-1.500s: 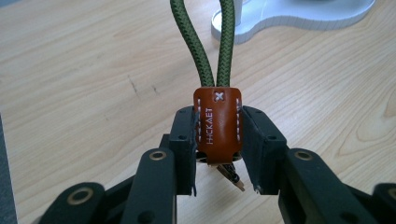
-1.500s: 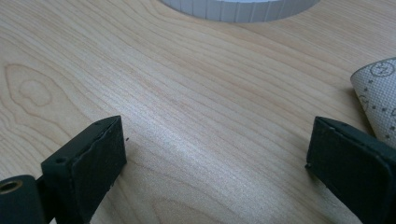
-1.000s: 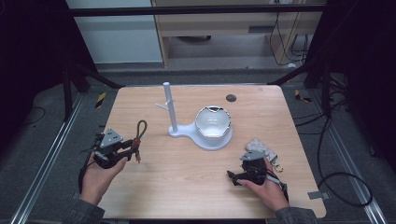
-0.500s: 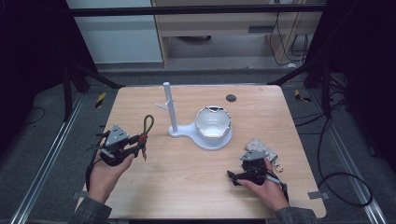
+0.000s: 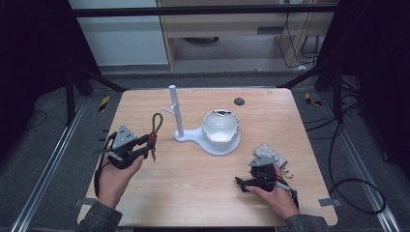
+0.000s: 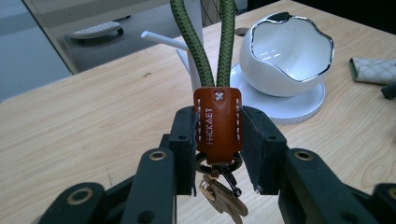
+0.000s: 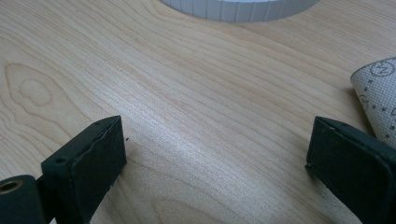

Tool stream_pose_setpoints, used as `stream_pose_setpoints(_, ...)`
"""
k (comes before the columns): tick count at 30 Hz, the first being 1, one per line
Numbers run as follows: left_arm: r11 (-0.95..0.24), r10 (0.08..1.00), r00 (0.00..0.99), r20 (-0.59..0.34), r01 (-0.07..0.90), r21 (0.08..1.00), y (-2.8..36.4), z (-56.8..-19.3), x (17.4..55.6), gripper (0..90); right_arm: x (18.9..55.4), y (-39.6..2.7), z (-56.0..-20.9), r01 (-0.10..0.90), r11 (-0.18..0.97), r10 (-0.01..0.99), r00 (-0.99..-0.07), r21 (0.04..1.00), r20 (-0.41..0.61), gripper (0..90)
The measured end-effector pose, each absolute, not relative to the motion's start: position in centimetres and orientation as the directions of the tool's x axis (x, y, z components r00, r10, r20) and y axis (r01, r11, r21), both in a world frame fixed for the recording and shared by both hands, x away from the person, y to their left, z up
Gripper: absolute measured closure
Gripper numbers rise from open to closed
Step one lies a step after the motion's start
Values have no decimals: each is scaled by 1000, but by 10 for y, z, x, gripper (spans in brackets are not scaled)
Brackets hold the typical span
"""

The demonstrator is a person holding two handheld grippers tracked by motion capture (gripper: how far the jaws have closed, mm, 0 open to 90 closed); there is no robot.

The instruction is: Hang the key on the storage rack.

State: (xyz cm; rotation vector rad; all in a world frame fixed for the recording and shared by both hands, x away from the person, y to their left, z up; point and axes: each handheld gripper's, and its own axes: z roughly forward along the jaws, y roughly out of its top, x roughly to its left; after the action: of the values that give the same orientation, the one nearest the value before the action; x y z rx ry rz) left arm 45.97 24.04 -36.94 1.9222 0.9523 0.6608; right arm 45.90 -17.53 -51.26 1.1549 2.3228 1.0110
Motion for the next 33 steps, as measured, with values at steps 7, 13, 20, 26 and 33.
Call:
stream_pose_setpoints(7,-308,826,559,76,334,891,227,-362,466,663,459,-175,-513,543,412,798,-603,732,-1,47)
stream_pose_setpoints(13,-309,826,558,85,322,895,215,-359,474,662,459,-176,-513,541,414,797,-605,732,-4,47)
stream_pose_setpoints(20,-308,825,559,82,324,894,205,-361,484,661,459,-176,-513,541,413,797,-604,732,-3,47)
stream_pose_setpoints(26,-304,830,553,76,335,892,201,-366,491,660,459,-176,-513,542,414,797,-605,732,-3,47)
stream_pose_setpoints(33,-298,837,542,70,345,890,201,-370,499,660,459,-176,-513,541,415,796,-605,732,-4,47)
